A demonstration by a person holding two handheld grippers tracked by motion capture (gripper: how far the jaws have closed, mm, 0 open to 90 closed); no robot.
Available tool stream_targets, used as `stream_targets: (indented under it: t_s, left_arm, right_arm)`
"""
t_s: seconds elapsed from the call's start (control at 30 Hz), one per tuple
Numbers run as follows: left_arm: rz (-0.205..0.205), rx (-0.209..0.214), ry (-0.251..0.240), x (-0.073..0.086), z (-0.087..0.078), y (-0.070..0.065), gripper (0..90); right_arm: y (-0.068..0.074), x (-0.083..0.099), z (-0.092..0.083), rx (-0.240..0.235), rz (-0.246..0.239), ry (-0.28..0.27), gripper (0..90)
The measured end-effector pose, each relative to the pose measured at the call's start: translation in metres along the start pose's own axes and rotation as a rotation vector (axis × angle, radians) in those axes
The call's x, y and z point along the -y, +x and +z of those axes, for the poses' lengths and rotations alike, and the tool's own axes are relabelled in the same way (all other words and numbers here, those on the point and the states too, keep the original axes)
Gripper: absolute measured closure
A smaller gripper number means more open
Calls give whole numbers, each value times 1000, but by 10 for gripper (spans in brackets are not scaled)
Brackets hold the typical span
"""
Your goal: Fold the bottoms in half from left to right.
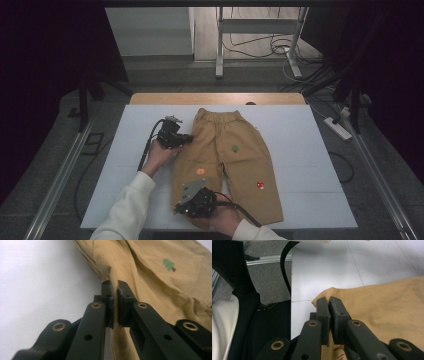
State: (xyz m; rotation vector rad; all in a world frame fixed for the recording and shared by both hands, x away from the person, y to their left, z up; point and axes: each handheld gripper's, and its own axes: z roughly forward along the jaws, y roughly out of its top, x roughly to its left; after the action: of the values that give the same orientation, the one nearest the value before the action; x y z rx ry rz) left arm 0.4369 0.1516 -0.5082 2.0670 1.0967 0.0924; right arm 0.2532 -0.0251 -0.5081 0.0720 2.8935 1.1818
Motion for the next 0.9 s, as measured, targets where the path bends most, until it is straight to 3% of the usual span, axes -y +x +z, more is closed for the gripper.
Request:
stream_targets:
  t_s: [0.57,0.9]
  left_arm:
    - [14,7,-22,-7,-5,-9,845]
    - [21,12,-25,-23,-5,-15,845]
  right_arm:
    - [-5,8,-18,21,42,-32,861]
    - [-11,19,-36,41,86,-42,861]
